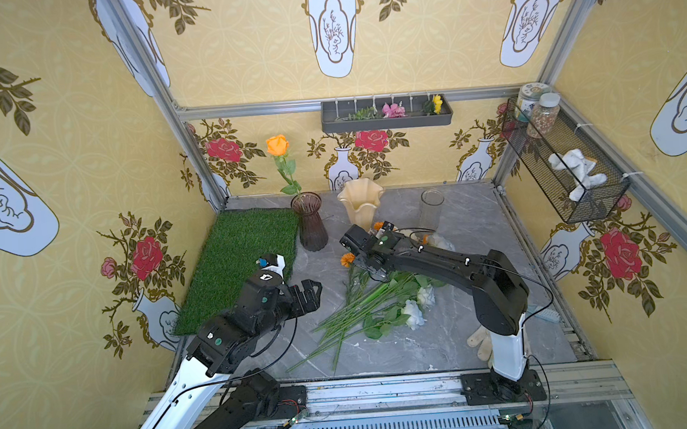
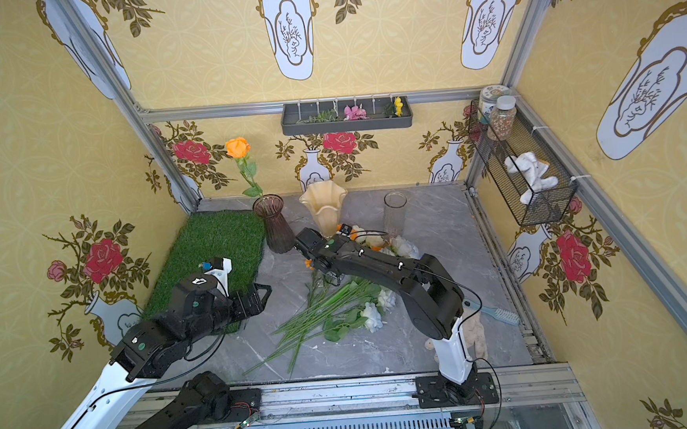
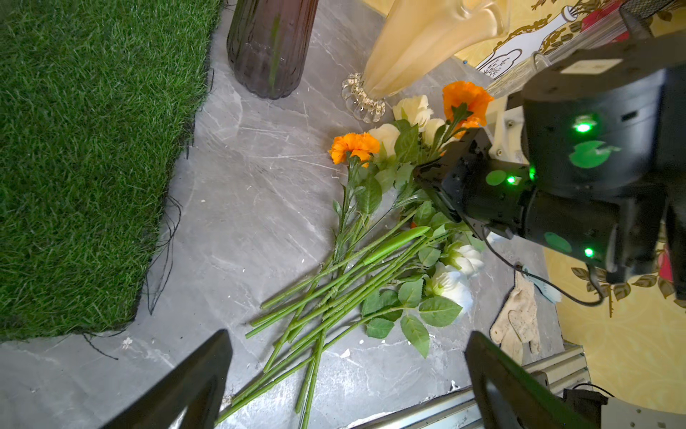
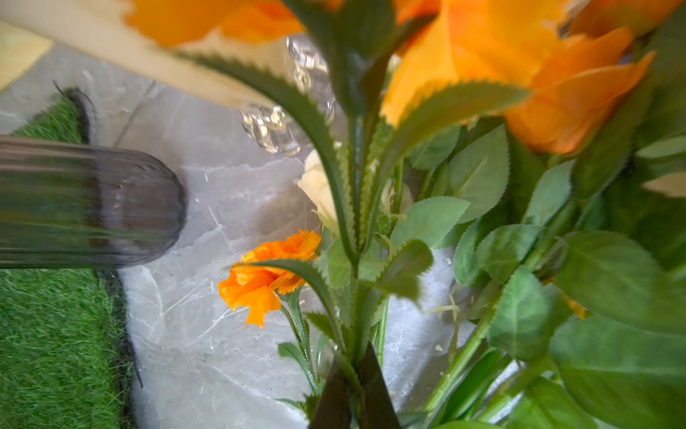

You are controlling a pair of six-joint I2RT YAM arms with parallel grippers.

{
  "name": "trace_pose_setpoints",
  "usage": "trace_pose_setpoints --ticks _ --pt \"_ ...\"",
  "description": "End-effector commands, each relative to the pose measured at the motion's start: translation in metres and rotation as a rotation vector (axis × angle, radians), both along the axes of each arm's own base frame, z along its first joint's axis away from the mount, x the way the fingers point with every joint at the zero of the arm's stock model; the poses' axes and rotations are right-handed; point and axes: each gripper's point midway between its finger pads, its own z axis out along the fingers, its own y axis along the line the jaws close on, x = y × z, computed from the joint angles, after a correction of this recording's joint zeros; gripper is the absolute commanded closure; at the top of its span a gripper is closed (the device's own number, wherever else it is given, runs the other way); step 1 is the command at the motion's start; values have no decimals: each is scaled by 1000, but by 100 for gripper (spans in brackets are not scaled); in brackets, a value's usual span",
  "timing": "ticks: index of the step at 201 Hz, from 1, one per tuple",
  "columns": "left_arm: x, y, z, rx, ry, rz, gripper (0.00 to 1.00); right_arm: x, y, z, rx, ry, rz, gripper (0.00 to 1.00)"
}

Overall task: Arrange the flowers in different vases according to their colors
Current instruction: Pick up the flower at the center of the board.

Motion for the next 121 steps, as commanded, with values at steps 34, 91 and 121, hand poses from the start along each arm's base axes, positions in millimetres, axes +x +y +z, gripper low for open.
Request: trace_pose_setpoints --ticks 34,91,121 --pt "-4 3 7 -27 -31 5 0 13 -13 67 37 -220 0 100" --pt "-14 13 27 -83 -117 21 0 14 -20 191 -48 -473 240 100" --pt "-20 23 37 -97 -148 49 0 8 -15 258 -76 -658 334 100"
